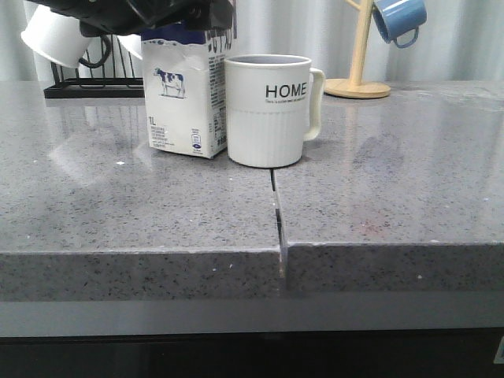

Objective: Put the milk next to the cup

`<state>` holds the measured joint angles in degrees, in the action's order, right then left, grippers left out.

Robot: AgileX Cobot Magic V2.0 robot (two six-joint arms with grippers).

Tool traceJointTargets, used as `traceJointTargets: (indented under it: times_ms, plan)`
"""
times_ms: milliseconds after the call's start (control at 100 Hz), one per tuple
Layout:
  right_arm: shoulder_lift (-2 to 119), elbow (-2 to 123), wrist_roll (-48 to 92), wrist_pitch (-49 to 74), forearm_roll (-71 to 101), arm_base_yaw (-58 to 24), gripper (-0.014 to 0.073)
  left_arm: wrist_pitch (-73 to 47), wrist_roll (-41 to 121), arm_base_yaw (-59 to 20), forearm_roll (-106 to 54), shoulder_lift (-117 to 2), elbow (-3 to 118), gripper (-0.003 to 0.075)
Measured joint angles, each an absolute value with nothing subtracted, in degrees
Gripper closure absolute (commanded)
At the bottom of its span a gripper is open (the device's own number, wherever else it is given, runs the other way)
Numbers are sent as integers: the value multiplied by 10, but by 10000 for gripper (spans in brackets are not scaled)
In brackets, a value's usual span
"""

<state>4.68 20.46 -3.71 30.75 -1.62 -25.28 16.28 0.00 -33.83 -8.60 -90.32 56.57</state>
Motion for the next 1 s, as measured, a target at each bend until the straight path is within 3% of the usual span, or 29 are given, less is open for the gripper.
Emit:
traceJointTargets:
  times_ms: [340, 480, 720, 1000]
  plan:
    - [47, 205, -37, 308, -16, -253, 577, 132, 4, -340, -86, -779, 482, 155]
    - [47, 205, -37, 308, -16, -253, 577, 82, 22, -330, -84, -707, 446, 341]
    - [47, 205, -37, 308, -16, -253, 577, -28, 33, -246, -81, -584, 402, 742]
    - [47, 205, -37, 308, -16, -253, 577, -108, 34, -143, -76, -402, 329, 741]
